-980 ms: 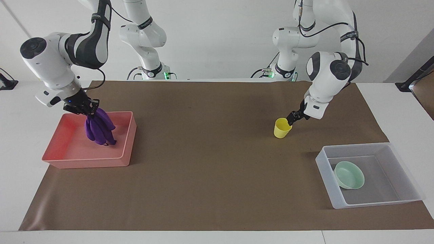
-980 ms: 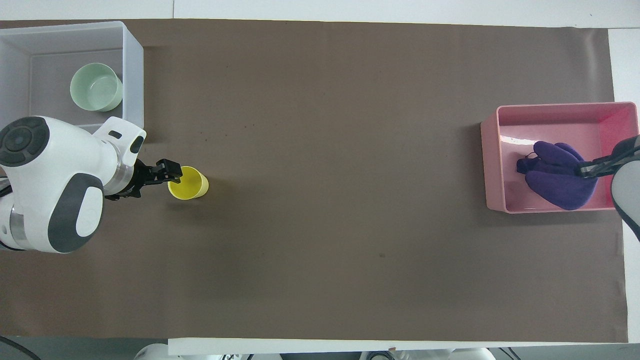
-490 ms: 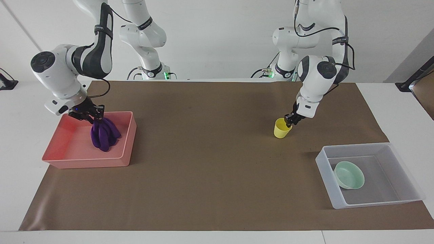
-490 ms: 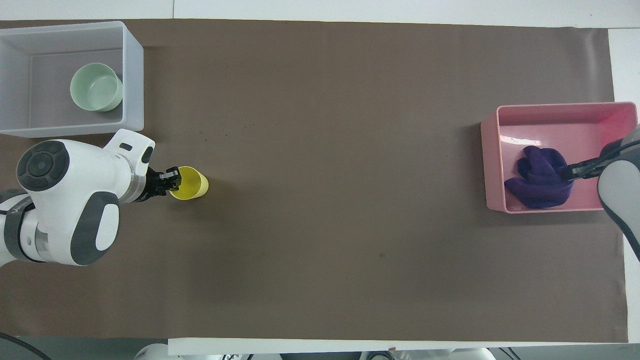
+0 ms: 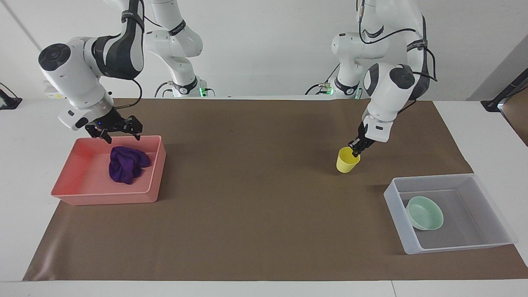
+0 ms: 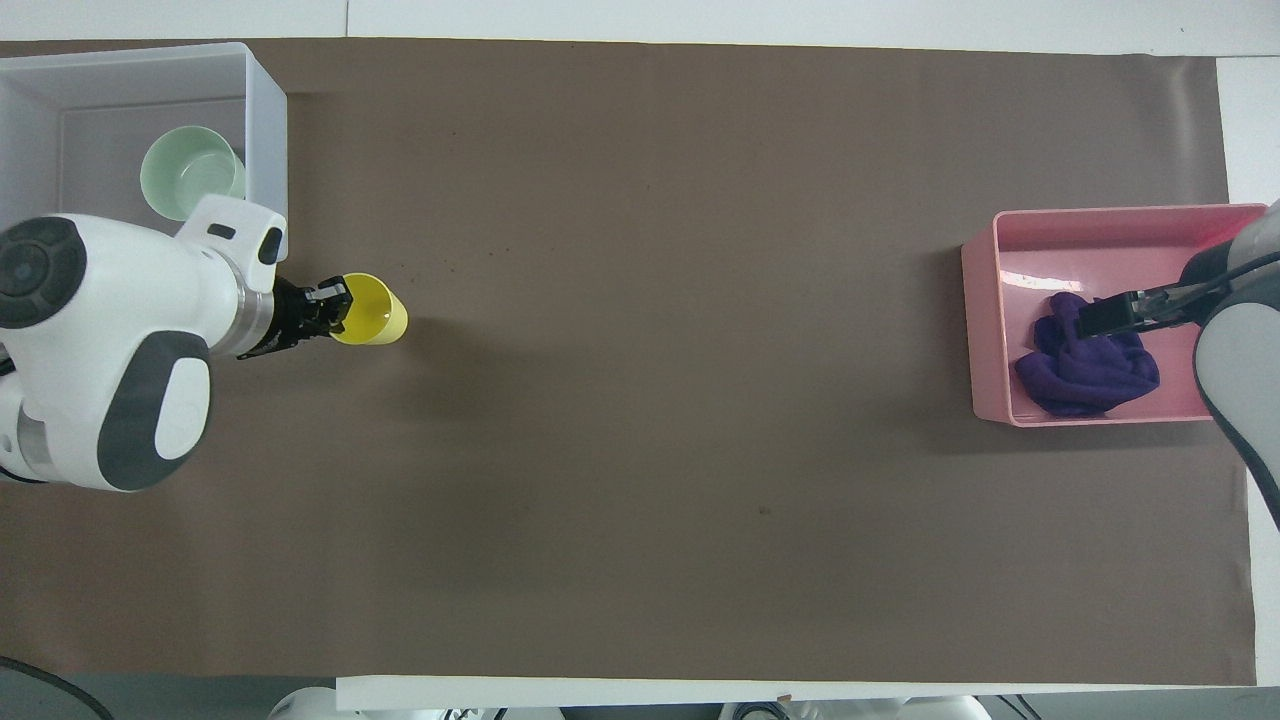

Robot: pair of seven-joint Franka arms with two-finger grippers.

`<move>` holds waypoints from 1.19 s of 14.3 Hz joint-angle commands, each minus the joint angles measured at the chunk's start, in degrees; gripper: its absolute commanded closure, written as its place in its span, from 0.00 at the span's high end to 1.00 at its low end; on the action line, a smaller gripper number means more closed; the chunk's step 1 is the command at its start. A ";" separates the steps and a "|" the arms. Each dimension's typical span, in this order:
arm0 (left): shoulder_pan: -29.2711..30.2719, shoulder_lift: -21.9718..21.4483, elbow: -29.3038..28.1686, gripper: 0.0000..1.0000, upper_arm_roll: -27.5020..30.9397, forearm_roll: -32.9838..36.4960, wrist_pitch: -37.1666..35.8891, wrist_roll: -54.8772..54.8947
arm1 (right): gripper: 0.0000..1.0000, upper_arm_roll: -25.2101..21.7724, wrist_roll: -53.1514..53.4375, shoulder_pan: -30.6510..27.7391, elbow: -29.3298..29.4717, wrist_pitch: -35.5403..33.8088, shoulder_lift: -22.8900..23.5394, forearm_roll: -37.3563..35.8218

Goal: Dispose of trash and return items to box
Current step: 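Carry the yellow cup into the clear bin and place it in the bowl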

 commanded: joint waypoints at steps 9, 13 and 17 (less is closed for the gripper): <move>18.99 25.20 31.27 0.00 0.93 1.32 -1.89 3.74 | 0.99 0.10 6.17 3.59 21.06 -24.61 0.69 2.23; 18.90 26.17 27.56 0.14 1.02 1.23 2.26 6.90 | 0.99 0.10 6.08 3.59 22.92 -27.45 1.04 1.35; 18.64 25.13 29.83 1.00 0.84 1.32 -1.86 10.60 | 0.99 0.10 6.25 4.29 19.85 -26.75 -0.36 1.52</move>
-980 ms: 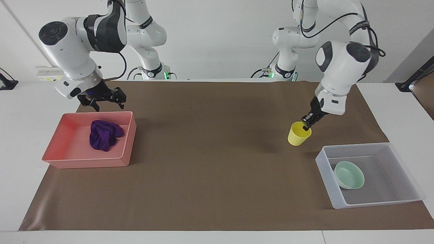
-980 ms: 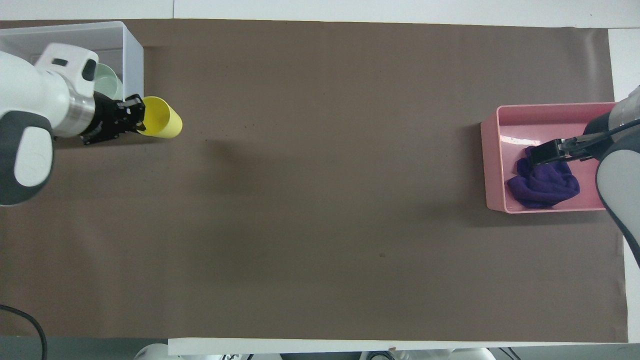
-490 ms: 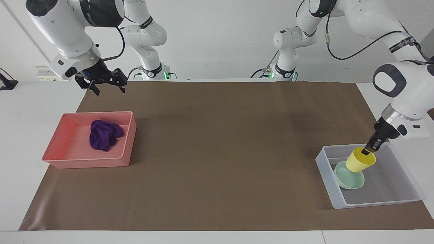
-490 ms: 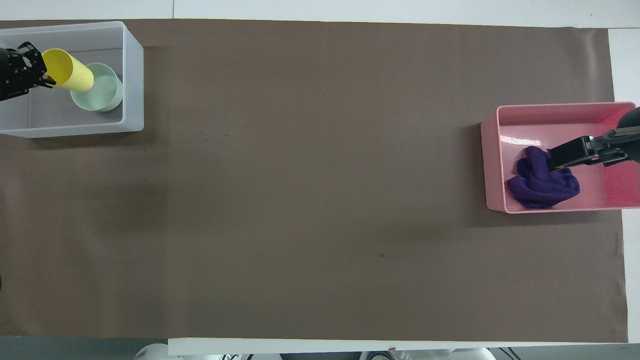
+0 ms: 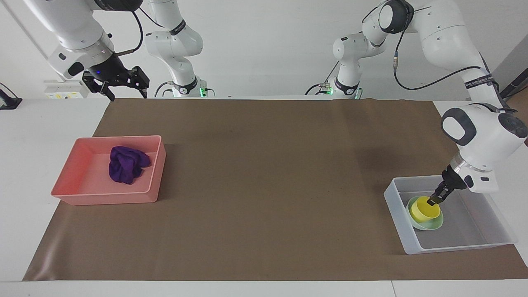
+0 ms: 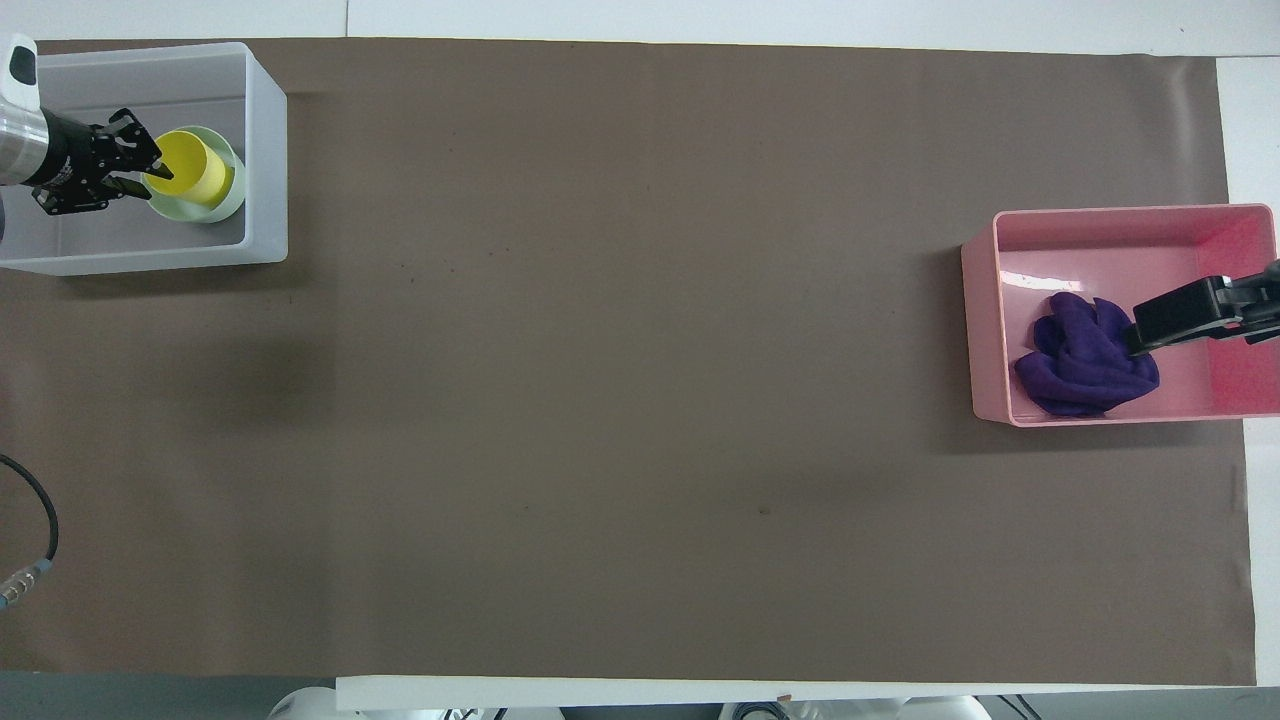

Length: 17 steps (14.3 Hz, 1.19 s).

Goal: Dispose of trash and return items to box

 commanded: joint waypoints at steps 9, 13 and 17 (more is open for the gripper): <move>-5.17 -29.45 -11.24 1.00 -0.29 2.58 -22.39 10.72 | 1.00 -0.03 0.06 -0.18 -1.41 -0.71 -0.75 0.18; -4.91 -32.31 -5.42 1.00 0.23 2.58 -33.61 28.84 | 1.00 -0.03 -0.11 -0.53 -1.41 -0.80 -0.75 0.26; -4.91 -30.81 -3.27 1.00 0.23 2.67 -35.22 33.02 | 1.00 -0.21 0.15 -0.62 -1.41 -0.28 -0.75 0.27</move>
